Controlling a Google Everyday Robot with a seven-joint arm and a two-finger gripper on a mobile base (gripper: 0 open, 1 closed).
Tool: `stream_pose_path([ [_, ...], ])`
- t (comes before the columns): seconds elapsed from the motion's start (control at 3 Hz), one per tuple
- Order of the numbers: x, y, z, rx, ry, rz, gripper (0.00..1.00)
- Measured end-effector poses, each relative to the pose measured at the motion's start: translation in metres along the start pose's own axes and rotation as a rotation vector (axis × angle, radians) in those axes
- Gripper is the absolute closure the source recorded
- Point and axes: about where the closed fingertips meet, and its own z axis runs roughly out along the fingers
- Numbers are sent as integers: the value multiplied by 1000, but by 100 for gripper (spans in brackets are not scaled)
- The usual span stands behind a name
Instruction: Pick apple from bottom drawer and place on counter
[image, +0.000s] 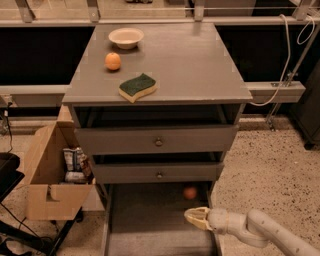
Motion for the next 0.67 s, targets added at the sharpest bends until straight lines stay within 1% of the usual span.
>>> stream_pose_path([
  [0.33,4,-1,4,-3,1,1,100],
  [0.67,3,0,6,-6,-1,2,82],
])
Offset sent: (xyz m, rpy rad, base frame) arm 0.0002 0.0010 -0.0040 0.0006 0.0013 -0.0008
